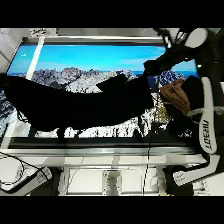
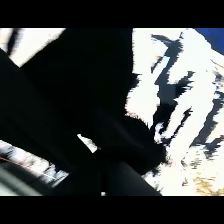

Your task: Fold the clothes and pants, and hang the long-sleeved shirts on hangers.

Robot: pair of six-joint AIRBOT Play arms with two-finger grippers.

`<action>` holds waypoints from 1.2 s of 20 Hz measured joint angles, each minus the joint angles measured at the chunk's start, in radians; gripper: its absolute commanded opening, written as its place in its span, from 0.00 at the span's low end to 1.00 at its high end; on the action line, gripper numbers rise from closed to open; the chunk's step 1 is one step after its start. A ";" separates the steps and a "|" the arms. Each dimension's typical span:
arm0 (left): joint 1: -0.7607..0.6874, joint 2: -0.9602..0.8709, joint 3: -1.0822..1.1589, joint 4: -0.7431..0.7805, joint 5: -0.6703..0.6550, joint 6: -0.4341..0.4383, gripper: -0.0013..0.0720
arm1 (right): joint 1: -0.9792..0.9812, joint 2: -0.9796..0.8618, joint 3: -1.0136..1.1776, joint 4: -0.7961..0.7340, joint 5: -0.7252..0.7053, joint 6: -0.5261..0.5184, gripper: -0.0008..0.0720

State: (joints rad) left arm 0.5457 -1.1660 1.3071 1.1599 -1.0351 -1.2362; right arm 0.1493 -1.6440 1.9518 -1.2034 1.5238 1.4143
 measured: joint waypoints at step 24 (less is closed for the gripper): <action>0.009 0.132 0.000 0.037 0.207 -0.057 0.04 | 0.010 0.108 0.050 -0.191 -0.283 0.008 0.01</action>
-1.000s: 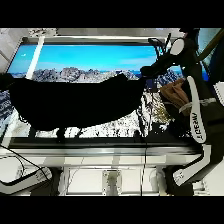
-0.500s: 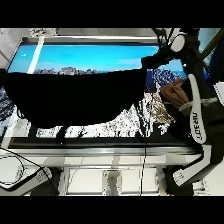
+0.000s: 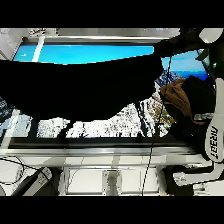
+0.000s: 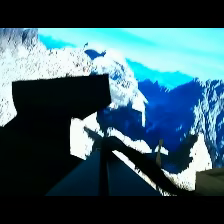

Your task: Fold the clothes and pants, and hang the long-sleeved shirts on hangers.

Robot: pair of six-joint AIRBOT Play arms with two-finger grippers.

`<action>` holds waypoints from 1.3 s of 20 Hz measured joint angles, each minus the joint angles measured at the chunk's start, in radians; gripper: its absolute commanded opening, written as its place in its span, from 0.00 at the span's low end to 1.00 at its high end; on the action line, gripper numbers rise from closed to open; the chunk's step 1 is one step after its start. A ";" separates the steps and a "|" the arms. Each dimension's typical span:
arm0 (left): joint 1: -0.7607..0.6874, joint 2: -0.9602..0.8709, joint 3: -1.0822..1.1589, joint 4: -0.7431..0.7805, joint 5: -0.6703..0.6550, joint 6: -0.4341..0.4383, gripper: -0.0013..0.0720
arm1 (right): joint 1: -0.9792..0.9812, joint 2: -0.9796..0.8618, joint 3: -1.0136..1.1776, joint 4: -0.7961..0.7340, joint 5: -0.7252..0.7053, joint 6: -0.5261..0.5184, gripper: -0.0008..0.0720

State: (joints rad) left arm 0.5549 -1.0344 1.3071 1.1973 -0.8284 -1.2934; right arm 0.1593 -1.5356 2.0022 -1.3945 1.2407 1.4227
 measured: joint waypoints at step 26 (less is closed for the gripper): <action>0.167 -0.287 -0.177 0.196 -0.259 -0.087 0.97 | -0.176 -0.363 -0.187 0.428 0.139 0.045 0.65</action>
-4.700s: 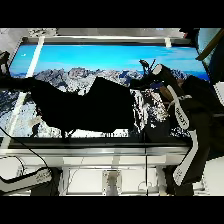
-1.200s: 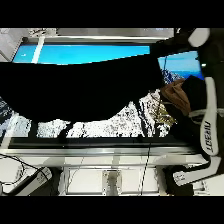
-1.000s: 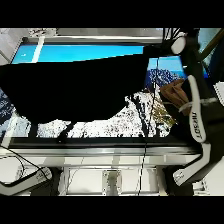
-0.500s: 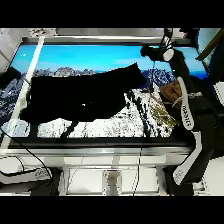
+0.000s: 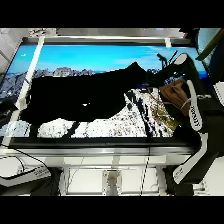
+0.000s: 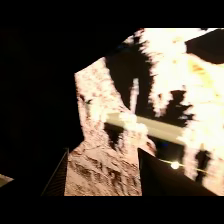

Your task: Fold the clothes and pants, and hang the long-sleeved shirts on hangers.

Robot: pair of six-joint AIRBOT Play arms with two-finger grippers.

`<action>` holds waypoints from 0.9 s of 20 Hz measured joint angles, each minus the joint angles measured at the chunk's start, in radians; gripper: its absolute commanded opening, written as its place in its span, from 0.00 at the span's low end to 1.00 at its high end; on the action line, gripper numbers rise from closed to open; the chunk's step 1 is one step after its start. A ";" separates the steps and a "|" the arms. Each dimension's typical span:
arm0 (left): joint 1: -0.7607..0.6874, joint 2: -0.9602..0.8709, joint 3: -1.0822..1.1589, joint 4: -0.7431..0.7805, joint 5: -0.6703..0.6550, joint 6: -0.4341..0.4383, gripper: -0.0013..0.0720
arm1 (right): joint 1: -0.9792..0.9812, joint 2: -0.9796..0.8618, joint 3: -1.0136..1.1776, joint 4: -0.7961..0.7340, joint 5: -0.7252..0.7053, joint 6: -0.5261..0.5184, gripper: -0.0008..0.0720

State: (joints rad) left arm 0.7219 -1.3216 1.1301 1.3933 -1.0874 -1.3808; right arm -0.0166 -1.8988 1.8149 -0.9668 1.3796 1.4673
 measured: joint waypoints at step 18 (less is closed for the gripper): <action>0.014 -0.079 -0.128 -0.121 0.126 0.027 0.96 | 0.137 -0.181 -0.114 0.237 -0.066 -0.069 0.63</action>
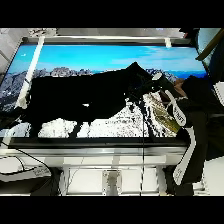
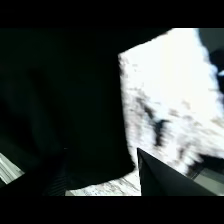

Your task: Fold the clothes and pants, and hang the long-sleeved shirts on hangers.

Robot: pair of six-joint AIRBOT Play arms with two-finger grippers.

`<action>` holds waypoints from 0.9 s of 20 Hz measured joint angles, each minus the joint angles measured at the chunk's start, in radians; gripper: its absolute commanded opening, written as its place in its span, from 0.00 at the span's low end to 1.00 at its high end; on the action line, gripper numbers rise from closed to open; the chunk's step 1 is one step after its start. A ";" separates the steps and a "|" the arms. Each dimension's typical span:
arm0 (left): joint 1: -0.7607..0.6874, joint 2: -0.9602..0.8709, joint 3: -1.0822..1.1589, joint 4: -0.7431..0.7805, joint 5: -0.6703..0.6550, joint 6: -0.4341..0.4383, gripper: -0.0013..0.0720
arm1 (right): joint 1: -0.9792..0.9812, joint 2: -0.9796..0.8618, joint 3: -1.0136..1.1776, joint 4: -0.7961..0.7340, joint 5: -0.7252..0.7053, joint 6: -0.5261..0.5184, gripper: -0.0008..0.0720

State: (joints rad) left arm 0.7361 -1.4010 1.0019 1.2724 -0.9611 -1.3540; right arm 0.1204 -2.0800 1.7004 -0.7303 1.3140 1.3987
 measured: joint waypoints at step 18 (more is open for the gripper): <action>0.000 -0.025 0.000 -0.003 -0.060 0.000 0.96 | 0.043 0.262 0.296 -0.127 0.379 0.137 0.02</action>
State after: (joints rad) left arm 0.7361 -1.4261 1.0016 1.2694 -1.0214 -1.3537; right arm 0.1638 -1.8183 1.9968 -0.8577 1.6928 1.5352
